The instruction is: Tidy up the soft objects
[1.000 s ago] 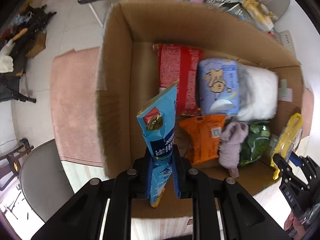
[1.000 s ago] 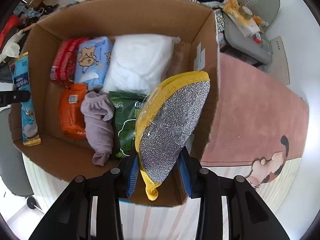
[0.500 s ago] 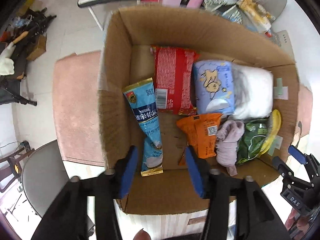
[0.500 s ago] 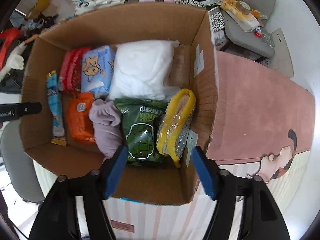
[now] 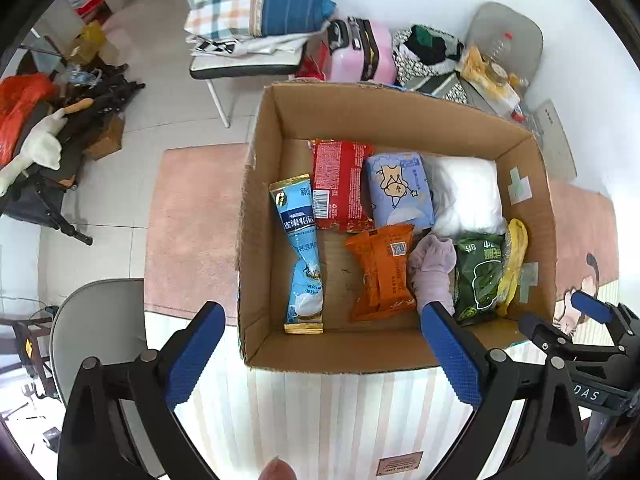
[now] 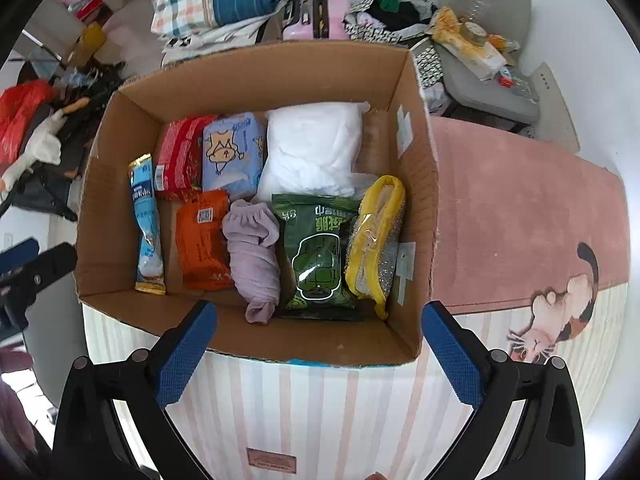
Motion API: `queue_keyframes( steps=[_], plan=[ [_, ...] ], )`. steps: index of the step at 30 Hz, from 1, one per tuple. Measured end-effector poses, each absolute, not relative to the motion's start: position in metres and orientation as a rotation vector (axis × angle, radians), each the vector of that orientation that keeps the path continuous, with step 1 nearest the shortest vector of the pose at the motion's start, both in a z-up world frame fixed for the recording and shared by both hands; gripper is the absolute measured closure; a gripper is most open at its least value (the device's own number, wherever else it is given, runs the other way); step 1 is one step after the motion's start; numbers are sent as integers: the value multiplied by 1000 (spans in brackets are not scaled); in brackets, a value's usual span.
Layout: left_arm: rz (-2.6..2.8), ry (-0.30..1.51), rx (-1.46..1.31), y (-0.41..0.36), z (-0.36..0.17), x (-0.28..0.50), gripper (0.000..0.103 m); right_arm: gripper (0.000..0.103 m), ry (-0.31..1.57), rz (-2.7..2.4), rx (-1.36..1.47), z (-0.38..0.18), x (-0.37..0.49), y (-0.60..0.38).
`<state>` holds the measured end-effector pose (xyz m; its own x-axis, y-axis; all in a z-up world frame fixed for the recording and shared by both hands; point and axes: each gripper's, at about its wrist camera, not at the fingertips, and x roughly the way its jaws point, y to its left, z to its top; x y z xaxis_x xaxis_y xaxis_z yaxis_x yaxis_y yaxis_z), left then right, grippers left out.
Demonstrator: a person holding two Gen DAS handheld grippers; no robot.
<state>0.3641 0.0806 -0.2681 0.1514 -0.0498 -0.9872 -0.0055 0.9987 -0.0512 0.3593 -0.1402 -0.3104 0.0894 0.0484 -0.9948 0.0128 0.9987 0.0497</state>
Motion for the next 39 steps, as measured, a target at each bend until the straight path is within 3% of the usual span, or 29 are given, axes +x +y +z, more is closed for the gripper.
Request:
queue_keyframes(
  steps=[15, 30, 39],
  plan=[
    [-20, 1313, -17, 58, -226, 324, 2, 0, 1393, -9, 17, -268, 329, -147],
    [-30, 1063, 22, 40, -98, 218, 2, 0, 1157, 47, 10, -129, 217, -151],
    [-46, 1012, 5, 38, -56, 167, 2, 0, 1043, 53, 3, -62, 151, -148]
  ],
)
